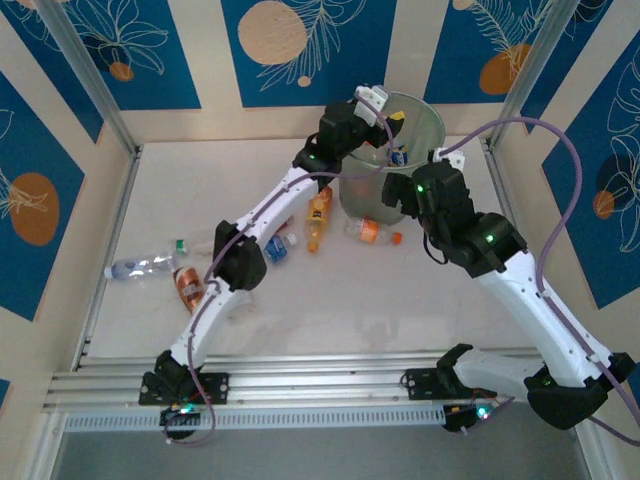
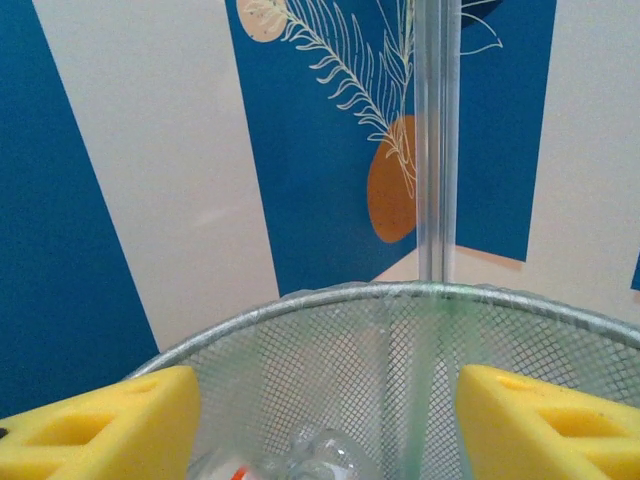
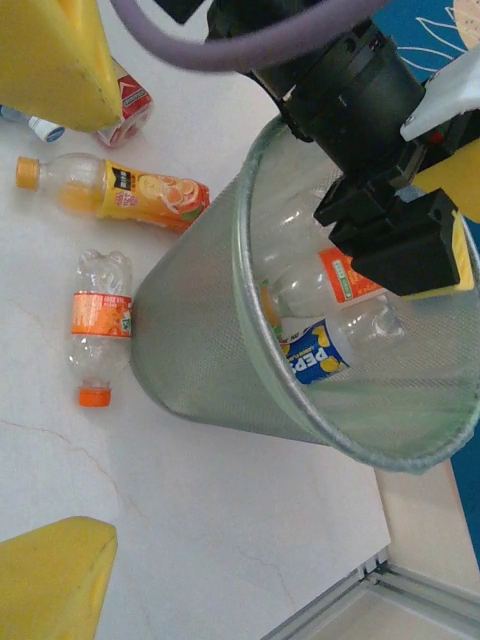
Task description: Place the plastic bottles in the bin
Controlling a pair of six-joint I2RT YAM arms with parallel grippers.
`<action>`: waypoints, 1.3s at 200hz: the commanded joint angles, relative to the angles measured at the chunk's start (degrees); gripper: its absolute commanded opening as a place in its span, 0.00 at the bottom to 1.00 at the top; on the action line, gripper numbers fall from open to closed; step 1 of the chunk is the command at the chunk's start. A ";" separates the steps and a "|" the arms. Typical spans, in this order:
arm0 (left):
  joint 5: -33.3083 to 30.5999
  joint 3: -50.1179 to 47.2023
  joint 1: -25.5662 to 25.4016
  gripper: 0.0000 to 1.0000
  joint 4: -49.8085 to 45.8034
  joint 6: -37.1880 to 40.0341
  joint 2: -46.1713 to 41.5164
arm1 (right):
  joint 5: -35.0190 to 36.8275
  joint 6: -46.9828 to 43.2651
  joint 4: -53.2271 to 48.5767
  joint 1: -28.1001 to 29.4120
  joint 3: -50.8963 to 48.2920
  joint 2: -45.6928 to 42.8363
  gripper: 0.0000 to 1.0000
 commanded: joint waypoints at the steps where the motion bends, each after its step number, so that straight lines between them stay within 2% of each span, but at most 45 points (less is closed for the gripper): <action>1: 0.26 0.94 0.75 0.68 4.80 -1.44 1.59 | -0.17 -0.83 0.18 0.35 2.61 0.56 0.99; 47: -2.86 1.75 1.10 0.74 2.75 -1.06 -0.63 | 0.72 -0.19 -1.11 0.35 3.19 1.04 0.99; 104: -14.83 0.95 1.67 0.80 -6.97 -1.00 -9.37 | 0.00 1.97 -3.54 0.26 2.20 0.75 0.99; 138: -16.55 -5.90 1.95 0.84 -8.10 -2.13 -19.04 | -3.55 1.70 -4.36 0.26 -1.35 -0.99 0.99; 165: -18.85 -10.34 1.94 0.93 -11.34 -2.62 -26.64 | -8.54 0.00 -4.12 0.24 -5.74 -2.28 1.00; 176: -20.54 -11.86 2.01 0.99 -14.07 -2.91 -29.55 | -10.92 -0.82 -3.59 0.35 -7.92 -2.46 1.00; 185: -21.74 -13.49 2.13 1.00 -16.16 -3.21 -32.21 | -12.78 -1.49 -2.73 0.40 -10.05 -2.46 1.00; 213: -23.53 -24.30 2.46 1.00 -20.07 -4.78 -41.81 | -17.20 -6.33 2.86 0.44 -16.45 -0.20 0.99; 260: -25.89 -55.71 3.93 0.99 -13.44 -10.93 -61.75 | -19.81 -16.81 13.47 -0.67 -19.62 11.69 0.99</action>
